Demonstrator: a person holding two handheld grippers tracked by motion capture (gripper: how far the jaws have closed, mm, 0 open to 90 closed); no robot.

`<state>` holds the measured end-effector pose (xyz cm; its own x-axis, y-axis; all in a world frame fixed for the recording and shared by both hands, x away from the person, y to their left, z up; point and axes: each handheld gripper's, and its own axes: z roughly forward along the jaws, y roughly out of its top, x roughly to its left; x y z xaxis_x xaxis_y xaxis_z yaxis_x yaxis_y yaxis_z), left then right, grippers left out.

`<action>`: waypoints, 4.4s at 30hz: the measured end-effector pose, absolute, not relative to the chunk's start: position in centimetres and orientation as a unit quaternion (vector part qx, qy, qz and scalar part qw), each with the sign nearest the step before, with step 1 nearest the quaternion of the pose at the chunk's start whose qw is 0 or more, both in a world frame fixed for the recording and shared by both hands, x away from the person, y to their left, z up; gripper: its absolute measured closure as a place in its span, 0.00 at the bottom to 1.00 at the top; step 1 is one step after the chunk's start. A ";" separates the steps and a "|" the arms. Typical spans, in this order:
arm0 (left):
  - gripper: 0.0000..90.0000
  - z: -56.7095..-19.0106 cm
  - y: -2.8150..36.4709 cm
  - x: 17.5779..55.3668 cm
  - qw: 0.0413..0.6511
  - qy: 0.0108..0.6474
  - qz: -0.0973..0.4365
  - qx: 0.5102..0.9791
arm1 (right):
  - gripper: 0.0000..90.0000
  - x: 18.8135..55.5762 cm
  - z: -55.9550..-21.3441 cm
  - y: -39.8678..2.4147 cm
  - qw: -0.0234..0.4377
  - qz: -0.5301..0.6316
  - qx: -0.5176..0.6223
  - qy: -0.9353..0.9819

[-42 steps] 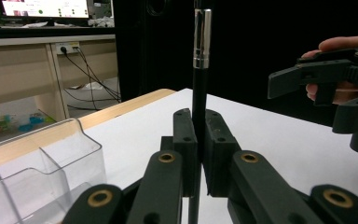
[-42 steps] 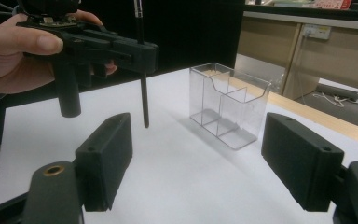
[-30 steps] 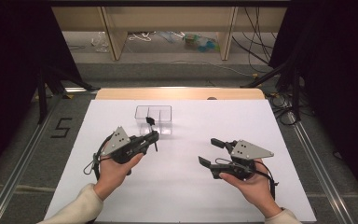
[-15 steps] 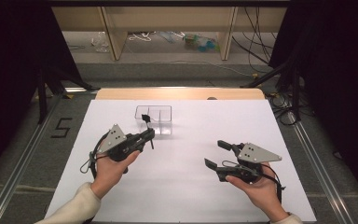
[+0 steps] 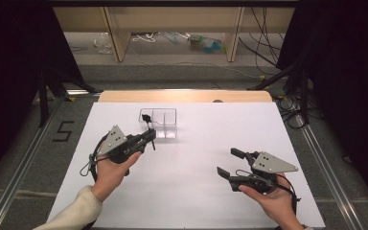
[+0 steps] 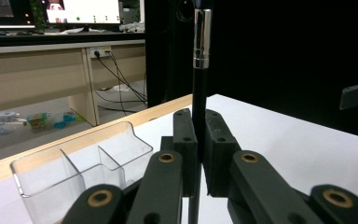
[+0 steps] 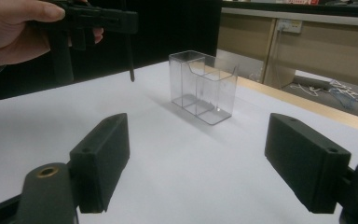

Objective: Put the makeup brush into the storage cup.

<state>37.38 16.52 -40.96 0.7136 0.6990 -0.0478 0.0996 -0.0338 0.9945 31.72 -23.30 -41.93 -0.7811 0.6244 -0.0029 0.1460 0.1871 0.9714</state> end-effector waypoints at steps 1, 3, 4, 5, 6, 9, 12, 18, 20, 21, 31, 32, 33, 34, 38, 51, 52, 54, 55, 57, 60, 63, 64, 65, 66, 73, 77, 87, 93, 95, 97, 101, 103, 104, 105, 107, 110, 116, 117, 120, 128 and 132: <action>0.94 -40.9 16.6 37.4 0.631 0.297 0.238 0.676 | 0.26 31.6 -41.9 -23.4 0.205 0.582 0.261 0.742; 0.94 -40.9 16.8 37.5 0.630 0.298 0.242 0.675 | 0.25 31.5 -41.9 -23.5 0.208 0.582 0.261 0.741; 0.94 -40.8 16.9 37.6 0.631 0.300 0.242 0.674 | 0.25 31.5 -42.0 -23.5 0.206 0.587 0.259 0.739; 0.94 -40.8 16.9 37.6 0.631 0.305 0.241 0.672 | 0.25 31.4 -41.9 -23.6 0.208 0.582 0.263 0.741; 0.94 -40.8 17.0 37.6 0.630 0.302 0.246 0.672 | 0.25 31.3 -41.9 -23.7 0.206 0.579 0.262 0.744; 0.94 -40.7 17.2 37.8 0.631 0.306 0.248 0.669 | 0.25 31.2 -41.9 -23.9 0.207 0.578 0.262 0.744; 0.94 -40.6 17.4 38.0 0.629 0.305 0.253 0.669 | 0.25 31.0 -41.9 -24.2 0.209 0.576 0.265 0.745; 0.94 -40.7 17.6 38.2 0.626 0.310 0.259 0.667 | 0.25 30.8 -42.0 -24.4 0.212 0.576 0.268 0.743; 0.94 -40.7 17.7 38.3 0.624 0.310 0.264 0.667 | 0.25 30.8 -42.0 -24.5 0.211 0.574 0.268 0.744; 0.94 -40.7 17.7 38.4 0.624 0.313 0.264 0.665 | 0.25 30.8 -42.0 -24.5 0.211 0.574 0.268 0.744; 0.94 -40.6 18.1 39.1 0.616 0.320 0.278 0.664 | 0.24 30.7 -42.1 -24.6 0.214 0.581 0.267 0.738; 0.94 -40.6 18.1 39.1 0.616 0.320 0.280 0.664 | 0.24 30.7 -42.1 -24.6 0.211 0.581 0.268 0.739; 0.94 -40.6 18.1 39.2 0.615 0.319 0.281 0.665 | 0.24 30.5 -42.1 -24.6 0.199 0.576 0.275 0.743; 0.94 -40.6 18.1 39.3 0.616 0.321 0.280 0.663 | 0.24 30.7 -42.1 -24.7 0.212 0.578 0.267 0.741; 0.94 -40.5 18.2 39.5 0.612 0.321 0.286 0.664 | 0.24 30.6 -42.0 -24.8 0.212 0.575 0.271 0.743; 0.94 -40.5 18.5 40.3 0.608 0.328 0.290 0.662 | 0.24 30.4 -42.1 -24.9 0.217 0.575 0.273 0.740; 0.94 -40.5 18.5 40.4 0.607 0.330 0.291 0.662 | 0.24 30.4 -42.1 -25.0 0.216 0.575 0.273 0.740; 0.94 -40.5 18.6 40.5 0.606 0.331 0.292 0.662 | 0.23 30.3 -42.1 -24.9 0.203 0.575 0.281 0.741; 0.94 -40.5 18.5 40.6 0.607 0.333 0.290 0.661 | 0.23 30.2 -42.1 -24.9 0.203 0.575 0.281 0.741; 0.94 -40.5 18.5 40.7 0.607 0.333 0.291 0.660 | 0.23 30.2 -42.1 -24.9 0.202 0.577 0.281 0.739; 0.94 -40.5 18.5 40.8 0.607 0.334 0.292 0.659 | 0.23 30.4 -42.1 -25.0 0.217 0.577 0.271 0.739; 0.94 -40.5 18.4 41.0 0.605 0.333 0.295 0.661 | 0.23 30.2 -42.1 -24.9 0.203 0.576 0.281 0.740; 0.94 -40.5 18.4 41.0 0.604 0.332 0.296 0.661 | 0.23 30.2 -42.1 -24.9 0.203 0.576 0.281 0.741; 0.94 -40.5 18.4 41.0 0.604 0.332 0.296 0.661 | 0.23 30.2 -42.1 -24.9 0.204 0.573 0.281 0.742; 0.94 -40.5 18.4 41.1 0.605 0.332 0.296 0.661 | 0.23 30.4 -42.1 -25.0 0.216 0.571 0.275 0.743; 0.94 -40.4 18.1 41.4 0.606 0.333 0.294 0.660 | 0.23 30.2 -42.1 -25.0 0.206 0.568 0.283 0.745; 0.94 -40.4 17.9 41.6 0.606 0.335 0.293 0.659 | 0.23 30.2 -42.1 -25.0 0.207 0.568 0.283 0.744; 0.94 -40.4 17.8 41.9 0.605 0.335 0.294 0.659 | 0.23 30.4 -42.2 -25.0 0.217 0.570 0.274 0.743; 0.94 -40.4 17.8 42.1 0.602 0.334 0.297 0.661 | 0.23 30.4 -42.2 -25.0 0.219 0.571 0.276 0.742; 0.94 -40.4 17.7 42.1 0.605 0.339 0.293 0.659 | 0.23 30.4 -42.2 -25.0 0.217 0.570 0.277 0.742; 0.94 -40.4 17.7 42.2 0.603 0.336 0.296 0.660 | 0.23 30.4 -42.2 -25.1 0.215 0.570 0.276 0.743; 0.94 -40.3 17.7 42.4 0.603 0.338 0.295 0.659 | 0.23 30.3 -42.1 -25.2 0.213 0.560 0.279 0.750; 0.94 -40.3 17.7 42.4 0.605 0.339 0.295 0.657 | 0.23 30.3 -42.0 -25.2 0.212 0.560 0.280 0.750; 0.94 -40.2 17.7 42.5 0.605 0.339 0.296 0.657 | 0.23 30.3 -42.1 -25.2 0.212 0.560 0.280 0.750; 0.94 -40.2 17.8 42.5 0.605 0.338 0.297 0.657 | 0.23 30.3 -42.1 -25.2 0.212 0.560 0.280 0.750; 0.94 -40.1 17.8 42.6 0.604 0.336 0.300 0.657 | 0.23 30.3 -42.1 -25.2 0.212 0.560 0.280 0.750; 0.94 -40.1 17.8 42.7 0.605 0.339 0.298 0.656 | 0.23 30.2 -42.1 -25.2 0.201 0.557 0.287 0.753; 0.94 -40.0 17.8 42.9 0.604 0.338 0.301 0.656 | 0.23 30.3 -42.2 -25.0 0.202 0.569 0.285 0.744; 0.94 -40.0 17.8 43.0 0.603 0.338 0.301 0.657 | 0.23 30.3 -42.2 -25.0 0.202 0.569 0.286 0.744; 0.94 -40.0 17.7 43.1 0.606 0.340 0.297 0.655 | 0.23 30.4 -42.3 -25.0 0.212 0.571 0.279 0.742; 0.94 -39.7 17.7 43.3 0.605 0.341 0.298 0.655 | 0.23 30.5 -42.3 -25.1 0.212 0.571 0.277 0.744; 0.94 -39.7 17.6 43.5 0.606 0.342 0.297 0.654 | 0.23 30.5 -42.3 -25.1 0.211 0.570 0.278 0.744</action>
<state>43.45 17.64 -39.66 0.5900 0.8069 -0.0268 0.0873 -0.0308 0.9957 30.50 -25.09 -42.27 -0.7569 0.6536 0.0025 0.1725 0.1961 0.9653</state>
